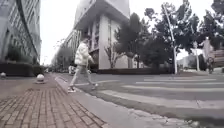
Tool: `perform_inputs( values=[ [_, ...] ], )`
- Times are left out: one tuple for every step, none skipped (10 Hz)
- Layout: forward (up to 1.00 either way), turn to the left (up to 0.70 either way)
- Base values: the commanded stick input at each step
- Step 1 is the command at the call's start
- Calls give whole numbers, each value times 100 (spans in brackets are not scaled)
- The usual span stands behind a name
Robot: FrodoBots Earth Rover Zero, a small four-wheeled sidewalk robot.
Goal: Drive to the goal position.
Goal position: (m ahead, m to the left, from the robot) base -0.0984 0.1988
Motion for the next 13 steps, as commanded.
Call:
perform_inputs(
  values=[
    [0, 0],
    [0, 0],
    [0, 0],
    [0, 0],
    [0, 0],
    [0, 0],
    [0, 19],
    [0, 45],
    [0, 45],
    [0, 45],
    [0, 45],
    [0, 45],
    [0, 45]
  ],
)
